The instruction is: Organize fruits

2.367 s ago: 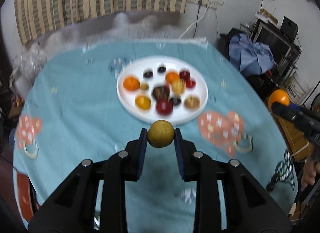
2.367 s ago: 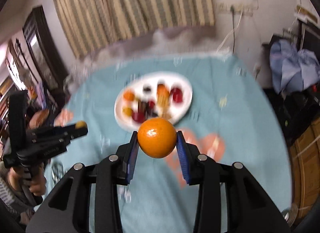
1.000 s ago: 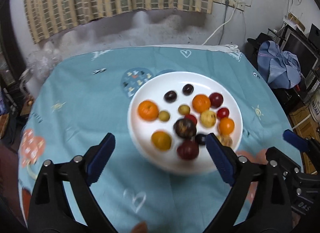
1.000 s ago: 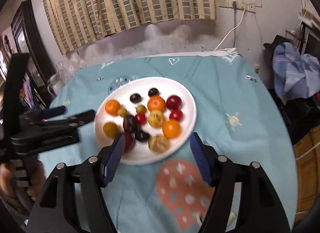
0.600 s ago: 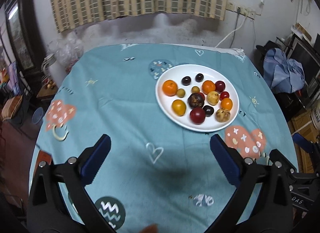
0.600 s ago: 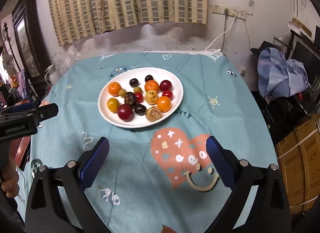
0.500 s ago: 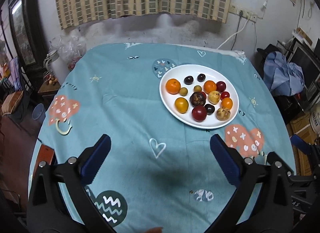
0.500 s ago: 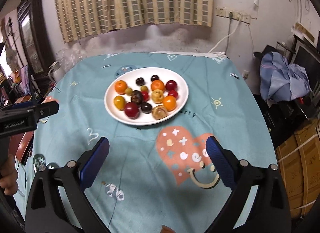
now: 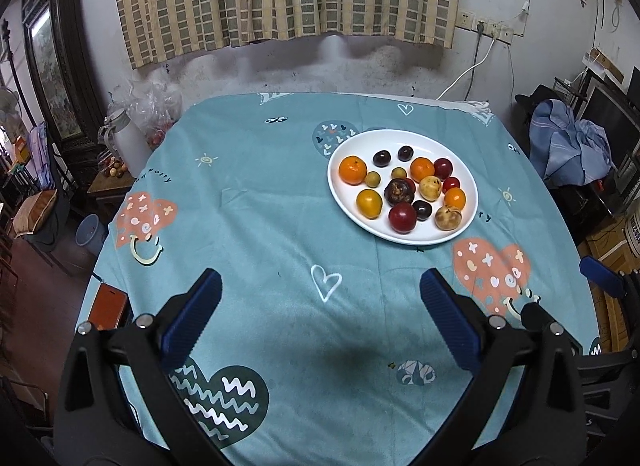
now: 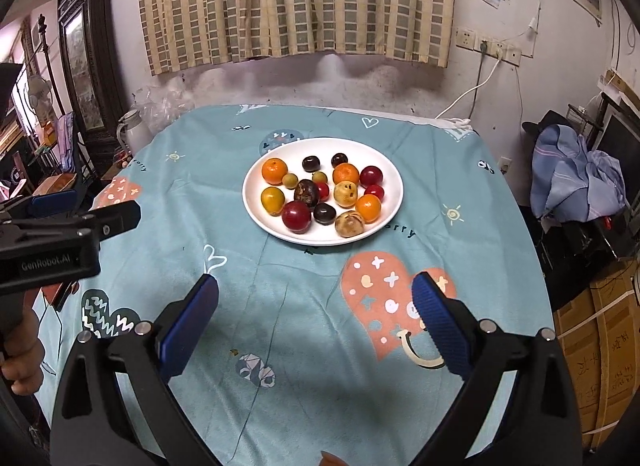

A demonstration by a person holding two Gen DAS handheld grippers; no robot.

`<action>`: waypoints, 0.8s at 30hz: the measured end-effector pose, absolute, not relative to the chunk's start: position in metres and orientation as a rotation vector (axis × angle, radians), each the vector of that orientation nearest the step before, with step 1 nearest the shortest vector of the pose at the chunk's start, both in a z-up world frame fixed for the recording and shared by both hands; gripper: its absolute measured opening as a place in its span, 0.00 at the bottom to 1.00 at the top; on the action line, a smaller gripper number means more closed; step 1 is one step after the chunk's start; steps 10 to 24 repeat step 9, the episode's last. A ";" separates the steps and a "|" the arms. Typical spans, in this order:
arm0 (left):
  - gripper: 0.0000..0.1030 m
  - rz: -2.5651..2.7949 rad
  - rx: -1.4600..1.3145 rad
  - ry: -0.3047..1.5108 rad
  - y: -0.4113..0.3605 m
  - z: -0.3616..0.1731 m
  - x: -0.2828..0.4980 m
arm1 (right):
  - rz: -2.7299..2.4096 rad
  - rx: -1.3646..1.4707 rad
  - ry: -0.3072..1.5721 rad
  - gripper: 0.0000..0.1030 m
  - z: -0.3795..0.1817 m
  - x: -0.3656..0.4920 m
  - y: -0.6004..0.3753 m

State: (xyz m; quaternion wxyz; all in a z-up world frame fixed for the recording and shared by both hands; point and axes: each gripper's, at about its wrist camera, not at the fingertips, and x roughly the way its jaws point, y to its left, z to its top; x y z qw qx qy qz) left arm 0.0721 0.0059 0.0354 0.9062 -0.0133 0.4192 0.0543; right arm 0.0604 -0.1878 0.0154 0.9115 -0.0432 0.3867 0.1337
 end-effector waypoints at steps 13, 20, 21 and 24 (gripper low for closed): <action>0.98 0.090 -0.035 0.884 0.000 0.031 0.068 | 0.277 -0.072 0.797 0.95 0.017 0.060 -0.189; 0.98 0.090 -0.035 0.884 0.000 0.031 0.068 | 0.277 -0.072 0.797 0.95 0.017 0.060 -0.189; 0.98 0.090 -0.035 0.884 0.000 0.031 0.068 | 0.277 -0.072 0.797 0.95 0.017 0.060 -0.189; 0.98 0.090 -0.035 0.884 0.000 0.031 0.068 | 0.277 -0.072 0.797 0.95 0.017 0.060 -0.189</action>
